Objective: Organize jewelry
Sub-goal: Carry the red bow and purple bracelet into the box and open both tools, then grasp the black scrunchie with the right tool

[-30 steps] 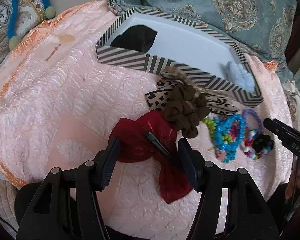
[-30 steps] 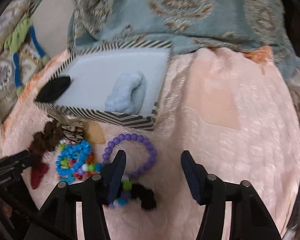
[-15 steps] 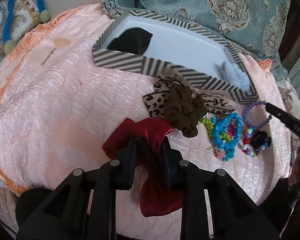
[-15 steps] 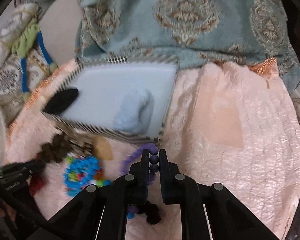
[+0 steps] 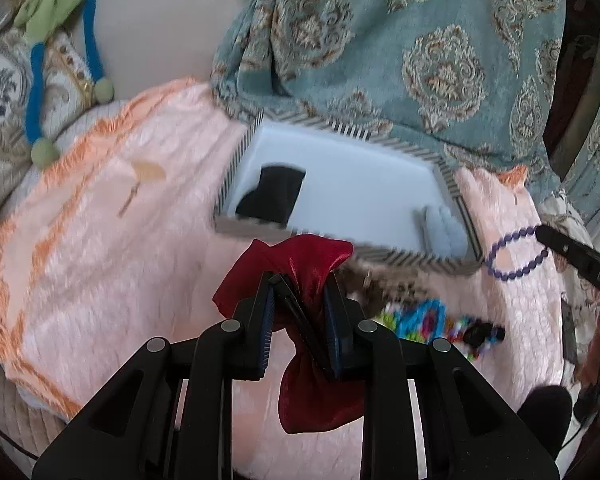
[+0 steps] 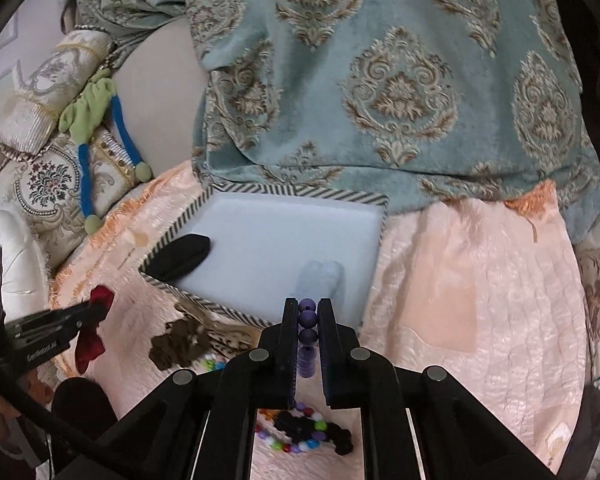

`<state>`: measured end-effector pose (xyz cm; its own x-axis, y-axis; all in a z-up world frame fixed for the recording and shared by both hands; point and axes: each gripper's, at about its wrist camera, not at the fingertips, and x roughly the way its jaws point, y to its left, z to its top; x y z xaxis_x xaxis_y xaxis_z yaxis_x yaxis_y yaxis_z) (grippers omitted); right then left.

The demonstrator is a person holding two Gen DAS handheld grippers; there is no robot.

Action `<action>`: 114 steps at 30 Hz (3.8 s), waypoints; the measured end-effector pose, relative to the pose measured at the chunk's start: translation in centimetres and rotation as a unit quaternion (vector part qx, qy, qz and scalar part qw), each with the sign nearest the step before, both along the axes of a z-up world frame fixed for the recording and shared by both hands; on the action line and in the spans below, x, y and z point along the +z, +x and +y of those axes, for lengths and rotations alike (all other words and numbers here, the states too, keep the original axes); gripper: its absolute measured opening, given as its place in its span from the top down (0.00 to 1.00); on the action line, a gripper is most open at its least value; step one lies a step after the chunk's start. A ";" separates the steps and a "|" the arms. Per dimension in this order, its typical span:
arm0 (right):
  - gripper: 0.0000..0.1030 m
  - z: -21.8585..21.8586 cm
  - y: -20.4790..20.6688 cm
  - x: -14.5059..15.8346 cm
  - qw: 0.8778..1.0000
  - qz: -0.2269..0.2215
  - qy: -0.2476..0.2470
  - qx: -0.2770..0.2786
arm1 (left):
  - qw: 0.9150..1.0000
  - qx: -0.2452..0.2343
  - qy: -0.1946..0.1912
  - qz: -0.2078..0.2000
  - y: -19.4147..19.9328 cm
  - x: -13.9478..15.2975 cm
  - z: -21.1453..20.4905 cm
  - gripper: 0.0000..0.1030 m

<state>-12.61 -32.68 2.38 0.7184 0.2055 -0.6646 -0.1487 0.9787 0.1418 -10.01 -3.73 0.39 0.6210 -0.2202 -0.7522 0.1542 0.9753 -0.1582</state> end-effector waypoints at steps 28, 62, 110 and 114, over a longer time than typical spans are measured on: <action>0.92 4.3 14.9 -4.3 0.996 0.063 -0.005 0.057 | 0.997 -0.009 0.076 0.013 14.9 -2.9 -7.2 0.79; 0.57 1.4 8.5 -3.6 0.998 0.053 -0.025 -0.004 | 0.998 -0.006 0.069 0.007 8.8 -2.6 -5.9 0.46; 0.48 -3.8 -3.8 -8.7 0.988 0.142 -0.049 0.020 | 0.999 0.015 0.013 0.050 -1.7 -3.2 -0.3 0.46; 0.48 -2.6 -3.6 -9.6 0.986 0.144 -0.068 0.046 | 0.998 0.007 0.018 0.055 -1.5 -3.5 -1.1 0.46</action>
<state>-16.17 -35.27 -7.23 0.4790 0.1567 -0.8637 -0.2107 0.9757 0.0601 -11.51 -4.81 -3.13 0.5367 -0.1841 -0.8235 0.1243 0.9825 -0.1386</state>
